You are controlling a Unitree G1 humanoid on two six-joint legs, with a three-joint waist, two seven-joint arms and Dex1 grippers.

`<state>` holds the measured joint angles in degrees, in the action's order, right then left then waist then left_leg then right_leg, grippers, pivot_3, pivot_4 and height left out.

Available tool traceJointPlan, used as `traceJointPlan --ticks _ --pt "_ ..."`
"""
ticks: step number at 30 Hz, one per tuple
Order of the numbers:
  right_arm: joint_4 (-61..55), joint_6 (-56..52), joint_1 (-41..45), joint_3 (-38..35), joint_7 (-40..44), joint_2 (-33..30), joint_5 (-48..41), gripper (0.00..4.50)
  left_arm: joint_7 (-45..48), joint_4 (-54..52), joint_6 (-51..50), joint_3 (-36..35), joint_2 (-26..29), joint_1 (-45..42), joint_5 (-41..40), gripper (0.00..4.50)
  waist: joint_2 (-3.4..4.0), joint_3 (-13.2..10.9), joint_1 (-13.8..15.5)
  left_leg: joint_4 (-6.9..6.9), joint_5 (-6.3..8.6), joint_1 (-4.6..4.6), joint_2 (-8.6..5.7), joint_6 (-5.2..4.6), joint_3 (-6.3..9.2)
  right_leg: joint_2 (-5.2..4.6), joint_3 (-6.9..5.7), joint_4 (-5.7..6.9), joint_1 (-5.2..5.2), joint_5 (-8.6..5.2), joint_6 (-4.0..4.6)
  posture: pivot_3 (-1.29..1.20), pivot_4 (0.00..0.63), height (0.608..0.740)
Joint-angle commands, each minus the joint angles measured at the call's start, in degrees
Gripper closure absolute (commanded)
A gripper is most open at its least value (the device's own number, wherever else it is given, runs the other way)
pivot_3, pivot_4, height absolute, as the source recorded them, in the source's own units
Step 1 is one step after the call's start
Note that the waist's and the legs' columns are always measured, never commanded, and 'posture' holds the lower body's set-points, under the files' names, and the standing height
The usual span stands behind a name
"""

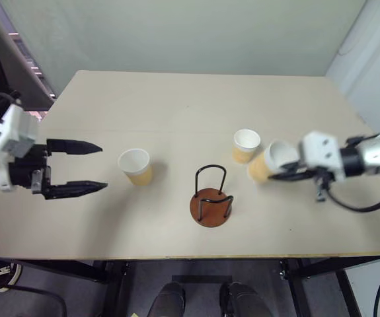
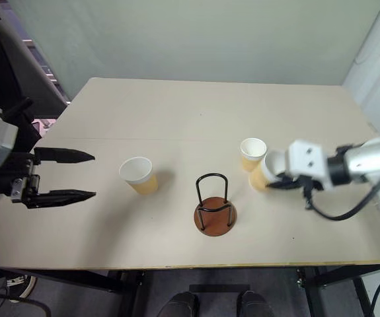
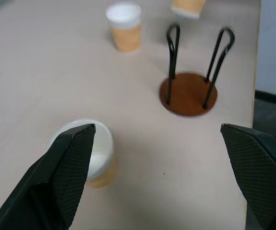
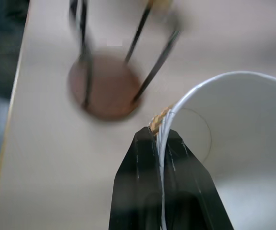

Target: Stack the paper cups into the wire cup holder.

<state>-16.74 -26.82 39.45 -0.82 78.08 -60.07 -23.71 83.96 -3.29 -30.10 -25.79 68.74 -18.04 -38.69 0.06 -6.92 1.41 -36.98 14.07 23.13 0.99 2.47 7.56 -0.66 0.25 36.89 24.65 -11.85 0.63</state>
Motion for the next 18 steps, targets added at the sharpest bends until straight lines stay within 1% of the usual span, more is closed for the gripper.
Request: traceJointPlan --ticks 1,8,12,16,18 --pt "-2.65 -5.50 4.01 -0.58 -1.60 3.48 -6.86 4.45 0.52 1.23 0.98 0.10 -0.71 0.43 -0.01 0.00 0.01 0.00 -0.07 0.00 0.00 -0.06 0.00 0.00 -0.01 0.00 0.00 -0.01 -0.05 -0.01 0.01 0.00 0.150 0.740" --pt "-9.31 -7.01 1.08 5.46 -3.65 7.34 -6.49 4.45 -0.50 0.50 2.34 0.46 -2.10 3.43 1.60 0.00 0.01 -0.03 -0.35 0.00 0.01 -0.01 0.09 0.00 0.01 0.07 0.00 0.01 0.02 0.04 -0.10 0.00 0.150 0.740" --pt "-10.05 -6.29 0.03 7.79 -4.67 8.45 -4.95 4.45 -1.04 -0.11 2.22 -0.12 -2.25 4.33 1.47 0.00 0.02 -0.03 -0.31 0.00 0.04 0.00 0.11 -0.01 0.01 0.08 0.00 0.00 0.04 0.19 -0.35 0.00 0.150 0.740" --pt "-10.55 -6.27 0.15 9.10 -5.17 9.35 -4.86 4.45 -1.61 -0.68 2.25 -0.46 -2.38 5.26 1.40 0.00 0.01 -0.03 -0.30 0.00 0.05 0.00 0.11 -0.01 0.01 0.08 -0.01 0.02 0.04 0.12 -0.22 0.00 0.150 0.740" --pt "-9.82 -5.55 0.36 10.90 -6.01 9.96 -2.60 4.45 -2.11 -1.17 2.25 -0.42 -2.61 5.57 1.28 0.00 0.01 -0.03 -0.32 0.00 0.05 -0.03 0.12 -0.01 0.01 0.08 0.00 0.04 0.04 0.10 -0.19 0.00 0.150 0.740"
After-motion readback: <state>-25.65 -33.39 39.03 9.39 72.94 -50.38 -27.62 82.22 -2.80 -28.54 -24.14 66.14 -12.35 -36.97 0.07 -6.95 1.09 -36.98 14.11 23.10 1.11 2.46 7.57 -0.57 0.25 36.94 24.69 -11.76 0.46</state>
